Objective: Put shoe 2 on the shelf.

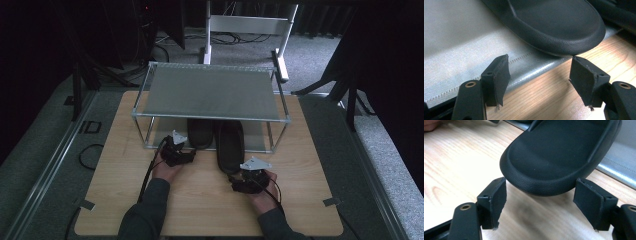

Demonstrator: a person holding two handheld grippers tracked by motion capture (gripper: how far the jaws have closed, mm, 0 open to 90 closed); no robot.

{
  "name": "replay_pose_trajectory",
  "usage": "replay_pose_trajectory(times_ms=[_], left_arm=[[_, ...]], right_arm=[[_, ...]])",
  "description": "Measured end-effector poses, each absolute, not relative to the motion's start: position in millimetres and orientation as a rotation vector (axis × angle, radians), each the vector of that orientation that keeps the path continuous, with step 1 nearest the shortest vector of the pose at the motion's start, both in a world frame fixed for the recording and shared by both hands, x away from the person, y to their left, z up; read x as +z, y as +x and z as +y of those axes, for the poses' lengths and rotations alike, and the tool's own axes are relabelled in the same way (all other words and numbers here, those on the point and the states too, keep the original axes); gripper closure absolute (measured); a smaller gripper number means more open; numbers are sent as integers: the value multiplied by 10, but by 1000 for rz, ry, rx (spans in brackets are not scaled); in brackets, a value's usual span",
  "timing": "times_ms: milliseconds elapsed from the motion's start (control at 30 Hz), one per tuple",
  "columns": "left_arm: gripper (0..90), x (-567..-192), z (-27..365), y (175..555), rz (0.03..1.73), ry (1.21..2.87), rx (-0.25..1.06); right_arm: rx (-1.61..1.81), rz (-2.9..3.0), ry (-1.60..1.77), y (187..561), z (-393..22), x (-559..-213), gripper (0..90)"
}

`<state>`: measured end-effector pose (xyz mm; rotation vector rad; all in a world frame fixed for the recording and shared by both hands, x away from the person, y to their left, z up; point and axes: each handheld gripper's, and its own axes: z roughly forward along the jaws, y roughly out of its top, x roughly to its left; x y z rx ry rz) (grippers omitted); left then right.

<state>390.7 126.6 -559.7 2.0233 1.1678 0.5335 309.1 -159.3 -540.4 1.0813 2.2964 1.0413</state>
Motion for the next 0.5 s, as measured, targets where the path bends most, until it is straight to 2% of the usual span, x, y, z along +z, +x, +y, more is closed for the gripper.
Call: replay_pose_trajectory(times_ms=[500], left_arm=[[331,-5599,1261,3906,1168,2024,537]], right_arm=[[1025,2281,1107,3453,-1483,-5441,268]])
